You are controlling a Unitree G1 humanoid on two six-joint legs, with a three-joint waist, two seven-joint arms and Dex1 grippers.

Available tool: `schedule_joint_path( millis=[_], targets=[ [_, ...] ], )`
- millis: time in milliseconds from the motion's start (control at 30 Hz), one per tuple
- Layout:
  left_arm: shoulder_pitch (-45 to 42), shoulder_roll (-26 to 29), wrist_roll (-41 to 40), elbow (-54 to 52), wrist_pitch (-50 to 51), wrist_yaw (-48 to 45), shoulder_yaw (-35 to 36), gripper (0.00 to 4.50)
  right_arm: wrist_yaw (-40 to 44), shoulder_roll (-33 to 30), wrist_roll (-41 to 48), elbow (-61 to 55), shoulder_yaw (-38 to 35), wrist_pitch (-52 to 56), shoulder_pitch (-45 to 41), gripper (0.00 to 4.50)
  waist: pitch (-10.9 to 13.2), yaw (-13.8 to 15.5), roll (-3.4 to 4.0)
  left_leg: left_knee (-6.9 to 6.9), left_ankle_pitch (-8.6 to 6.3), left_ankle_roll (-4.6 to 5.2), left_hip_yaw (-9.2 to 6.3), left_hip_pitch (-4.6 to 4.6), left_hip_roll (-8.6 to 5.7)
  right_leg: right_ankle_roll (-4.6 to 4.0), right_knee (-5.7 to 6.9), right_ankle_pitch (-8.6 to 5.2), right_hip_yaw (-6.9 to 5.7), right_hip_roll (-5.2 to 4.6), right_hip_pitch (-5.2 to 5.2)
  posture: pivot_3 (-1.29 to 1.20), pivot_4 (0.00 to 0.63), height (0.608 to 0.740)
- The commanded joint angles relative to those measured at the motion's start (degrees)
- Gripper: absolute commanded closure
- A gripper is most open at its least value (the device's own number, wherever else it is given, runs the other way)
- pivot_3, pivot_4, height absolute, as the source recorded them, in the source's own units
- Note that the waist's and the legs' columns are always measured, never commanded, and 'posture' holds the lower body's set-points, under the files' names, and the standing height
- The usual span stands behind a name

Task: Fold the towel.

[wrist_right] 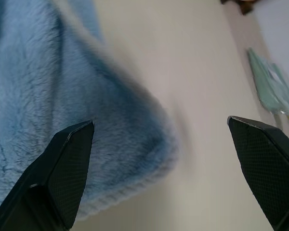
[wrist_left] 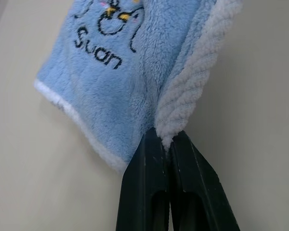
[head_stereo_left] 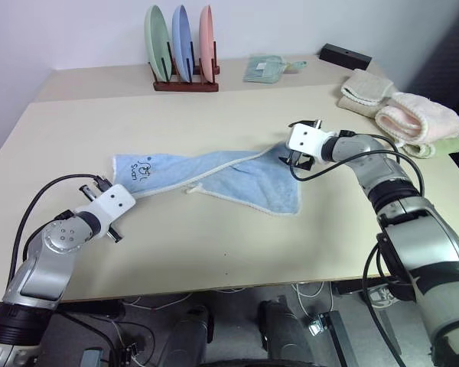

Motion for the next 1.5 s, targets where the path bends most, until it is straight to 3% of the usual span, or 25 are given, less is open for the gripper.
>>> schedule_joint_path(
  millis=[33, 133, 233, 433, 500, 800, 967, 1167, 1267, 1400, 1500],
  targets=[
    [1.4, -0.1, -0.3, -2.9, 0.3, -0.1, 2.1, 4.48, -1.1, 2.0, -1.2, 3.8, -0.5, 0.5, -4.0, 0.00, 0.0, -0.2, 0.00, -0.02, 0.01, -0.01, 0.00, 0.01, 0.01, -0.01, 0.00, 0.01, 0.01, 0.02, -0.01, 0.00, 0.150, 0.740],
    [3.3, -0.5, -0.5, -4.4, 0.7, 0.1, 2.8, 4.48, -2.8, 3.9, -1.4, 6.2, -1.4, 3.5, -5.0, 0.00, 0.0, -0.1, 0.01, -0.10, 0.02, -0.04, 0.00, 0.03, 0.02, -0.04, 0.02, 0.03, 0.04, 0.04, -0.04, 0.00, 0.150, 0.740],
    [5.4, -0.9, -0.8, -6.0, 0.8, 0.1, 4.1, 4.50, -6.0, 5.0, -0.7, 7.4, -3.2, 8.4, -5.2, 0.79, 0.0, -0.1, 0.02, -0.14, 0.04, -0.06, 0.01, 0.04, 0.02, -0.06, 0.03, 0.03, 0.06, 0.05, -0.06, 0.00, 0.150, 0.740],
    [10.7, -0.5, -1.8, -9.0, 0.8, -0.6, 7.5, 4.50, -4.6, 6.0, 3.3, 7.3, -9.2, 12.5, -4.5, 3.84, 0.0, -0.3, 0.04, -0.21, 0.05, -0.09, 0.04, 0.05, 0.03, -0.08, 0.03, 0.05, 0.11, 0.06, -0.10, 0.00, 0.150, 0.740],
    [11.6, -0.3, -1.9, -9.4, 0.7, -1.0, 8.3, 4.50, -4.5, 5.6, 2.7, 6.9, -9.1, 11.7, -4.1, 4.48, 0.0, -0.4, 0.05, -0.26, 0.05, -0.09, 0.05, 0.08, 0.03, -0.09, 0.03, 0.05, 0.11, 0.07, -0.10, 0.00, 0.150, 0.740],
    [8.3, -0.3, -3.0, -7.9, 1.1, -2.4, 9.3, 4.50, -0.7, 0.4, 3.2, 1.7, -9.7, 3.2, -2.4, 4.48, 0.0, -0.4, 0.05, -0.26, 0.06, -0.10, 0.06, 0.08, 0.03, -0.10, 0.02, 0.06, 0.11, 0.08, -0.10, 0.00, 0.150, 0.740],
    [-2.1, -1.6, -6.5, -2.7, 1.4, -2.6, 9.1, 4.50, -2.6, -3.1, 3.6, -1.6, -10.7, 1.6, -5.1, 4.48, 0.0, -0.1, 0.05, -0.25, 0.08, -0.13, 0.04, 0.09, 0.03, -0.11, 0.05, 0.07, 0.09, 0.08, -0.10, 0.00, 0.150, 0.740],
    [-39.3, -1.5, -3.9, 27.3, -9.1, 4.4, 6.3, 4.50, -13.5, -7.3, 1.2, -1.1, -11.2, 2.2, -18.0, 4.48, 0.2, 0.0, 0.03, -0.19, 0.24, -0.36, -0.06, -0.12, 0.02, -0.17, 0.11, 0.25, 0.00, 0.14, -0.30, 0.00, 0.150, 0.740],
    [-50.6, -0.1, -3.9, 37.6, -13.9, 5.4, 6.4, 4.50, -13.3, -8.9, 1.8, -1.5, -11.7, 1.2, -21.8, 4.48, 0.2, -0.2, -0.02, -0.26, 0.38, -0.61, 0.02, -0.18, 0.01, -0.13, -0.07, 0.27, 0.02, 0.11, -0.33, 0.00, 0.150, 0.740],
    [-51.1, 2.3, -6.7, 38.5, -15.3, 0.4, 7.2, 4.50, -4.2, -10.1, 5.9, -4.8, -13.6, -1.0, -20.6, 4.48, 0.1, -1.7, 0.00, -0.41, 0.08, -0.26, 0.63, 0.00, 0.04, 0.05, -0.06, 0.16, 0.03, -0.08, -0.33, 0.00, 0.150, 0.740],
    [-41.3, 4.4, -10.4, 29.8, -13.1, -6.2, 8.8, 4.50, 8.5, -11.4, 11.7, -13.3, -14.8, -0.4, -13.3, 4.48, 0.1, -2.8, 0.02, -0.31, -0.02, -0.09, 0.99, 0.00, 0.06, 0.17, -0.11, 0.22, 0.12, -0.15, -0.37, 0.00, 0.150, 0.740]
  ],
)
